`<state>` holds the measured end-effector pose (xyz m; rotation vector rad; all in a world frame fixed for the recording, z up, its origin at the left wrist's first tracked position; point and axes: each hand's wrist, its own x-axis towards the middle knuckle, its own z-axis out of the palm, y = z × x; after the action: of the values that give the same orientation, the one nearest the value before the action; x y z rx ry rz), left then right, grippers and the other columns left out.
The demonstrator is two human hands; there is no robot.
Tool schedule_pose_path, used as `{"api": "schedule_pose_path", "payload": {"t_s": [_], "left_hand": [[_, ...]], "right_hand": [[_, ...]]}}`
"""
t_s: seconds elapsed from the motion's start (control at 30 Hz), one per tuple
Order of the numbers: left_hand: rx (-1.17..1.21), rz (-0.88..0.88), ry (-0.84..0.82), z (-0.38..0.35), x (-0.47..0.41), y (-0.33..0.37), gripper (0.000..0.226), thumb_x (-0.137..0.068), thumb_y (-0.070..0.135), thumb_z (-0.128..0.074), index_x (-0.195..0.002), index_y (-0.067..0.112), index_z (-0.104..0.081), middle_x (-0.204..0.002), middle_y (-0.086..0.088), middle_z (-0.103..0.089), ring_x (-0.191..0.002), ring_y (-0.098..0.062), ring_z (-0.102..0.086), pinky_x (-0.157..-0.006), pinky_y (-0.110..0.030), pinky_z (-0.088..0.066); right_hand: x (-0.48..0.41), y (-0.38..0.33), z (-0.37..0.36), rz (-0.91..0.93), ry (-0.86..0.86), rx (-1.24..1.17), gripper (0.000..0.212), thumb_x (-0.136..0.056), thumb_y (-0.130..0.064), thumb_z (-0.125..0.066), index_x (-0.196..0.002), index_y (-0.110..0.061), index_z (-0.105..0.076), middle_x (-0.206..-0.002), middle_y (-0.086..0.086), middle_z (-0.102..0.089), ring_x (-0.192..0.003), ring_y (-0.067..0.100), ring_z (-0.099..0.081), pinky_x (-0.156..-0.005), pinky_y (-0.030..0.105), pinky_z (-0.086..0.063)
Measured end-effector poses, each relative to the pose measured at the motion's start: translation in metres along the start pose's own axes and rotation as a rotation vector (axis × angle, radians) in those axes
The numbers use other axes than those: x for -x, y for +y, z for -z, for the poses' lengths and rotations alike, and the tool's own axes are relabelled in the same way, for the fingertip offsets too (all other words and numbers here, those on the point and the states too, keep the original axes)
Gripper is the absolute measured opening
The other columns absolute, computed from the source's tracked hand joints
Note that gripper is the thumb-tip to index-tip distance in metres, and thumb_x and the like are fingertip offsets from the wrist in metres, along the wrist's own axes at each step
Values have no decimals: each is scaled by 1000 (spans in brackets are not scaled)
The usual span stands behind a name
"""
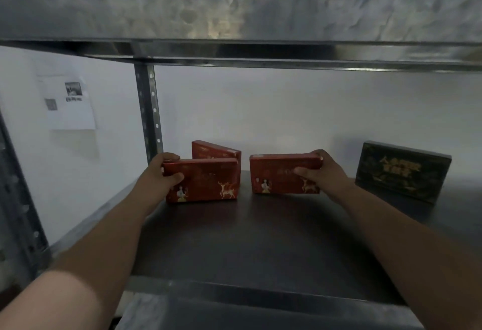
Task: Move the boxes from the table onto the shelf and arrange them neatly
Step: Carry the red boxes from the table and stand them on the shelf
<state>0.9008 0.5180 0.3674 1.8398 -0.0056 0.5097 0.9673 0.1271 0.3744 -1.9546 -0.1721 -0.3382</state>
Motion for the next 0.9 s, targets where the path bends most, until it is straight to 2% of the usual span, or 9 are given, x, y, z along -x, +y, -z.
{"api": "schedule_pose_path", "payload": {"t_s": [0.13, 0.3, 0.43, 0.57, 0.63, 0.73, 0.8, 0.83, 0.9], "left_hand": [[-120, -81, 89, 3, -5, -9, 37, -90, 5, -67, -118, 28, -56, -104, 11, -62, -91, 0, -58, -69, -16, -44], [-245, -148, 113, 4, -12, -16, 38, -88, 8, -70, -113, 33, -56, -120, 0, -58, -102, -16, -58, -82, -20, -45], [-274, -175, 119, 2, -11, -17, 39, -89, 8, -69, -117, 31, -54, -123, 0, -56, -104, -16, -56, -89, -25, -47], [-274, -155, 121, 3, -9, -19, 49, -88, 20, -73, -131, 28, -51, -132, 0, -51, -112, -14, -52, -96, -29, -44], [-236, -146, 236, 4, -4, -14, 61, -84, 30, -76, -137, 26, -46, -136, 1, -41, -120, -13, -45, -104, -33, -41], [-240, -255, 448, 6, 15, 0, 45, -82, 32, -73, -118, 23, -47, -117, 3, -44, -112, -23, -52, -96, -46, -50], [-285, -282, 327, 4, 34, 11, 26, -83, 23, -69, -100, 23, -49, -98, 1, -56, -92, -26, -60, -78, -40, -52], [-346, -260, 162, 1, 46, 16, 20, -85, 24, -68, -97, 24, -52, -92, 2, -60, -87, -24, -62, -74, -35, -51], [-641, -198, -233, -8, 70, 17, 20, -89, 40, -65, -105, 29, -60, -100, 7, -62, -93, -15, -62, -79, -30, -49]], "right_hand": [[-12, 12, 0, -10, -8, 16, 56, -76, -26, -87, -122, -24, -55, -105, -8, -62, -92, 9, -63, -66, 17, -51], [-21, 19, -8, 26, 60, 83, 56, -78, -25, -85, -124, -26, -53, -100, -12, -59, -87, 1, -59, -61, 13, -44], [-26, 18, -14, 0, 61, 104, 61, -80, -22, -83, -131, -25, -50, -108, -3, -61, -82, 0, -58, -54, 6, -41], [-23, 22, -11, -67, 3, 124, 93, -79, -31, -84, -153, -31, -28, -125, 4, -59, -105, 20, -61, -84, 27, -47], [-17, 23, -7, -140, -23, 169, 107, -77, -38, -85, -158, -27, -15, -139, 9, -55, -122, 29, -56, -98, 37, -44], [6, 17, 1, -235, -80, 380, 110, -79, -45, -81, -159, -23, -10, -154, 15, -41, -135, 35, -47, -108, 44, -41], [31, 5, 5, -267, -152, 571, 100, -84, -48, -74, -159, -24, -12, -156, 15, -38, -136, 34, -46, -111, 44, -40], [46, -3, 6, -250, -202, 670, 90, -89, -50, -67, -158, -22, -17, -155, 14, -40, -135, 33, -47, -111, 42, -40], [79, -20, 9, -201, -291, 815, 67, -99, -52, -51, -154, -18, -32, -151, 11, -45, -134, 30, -48, -110, 36, -39]]}}
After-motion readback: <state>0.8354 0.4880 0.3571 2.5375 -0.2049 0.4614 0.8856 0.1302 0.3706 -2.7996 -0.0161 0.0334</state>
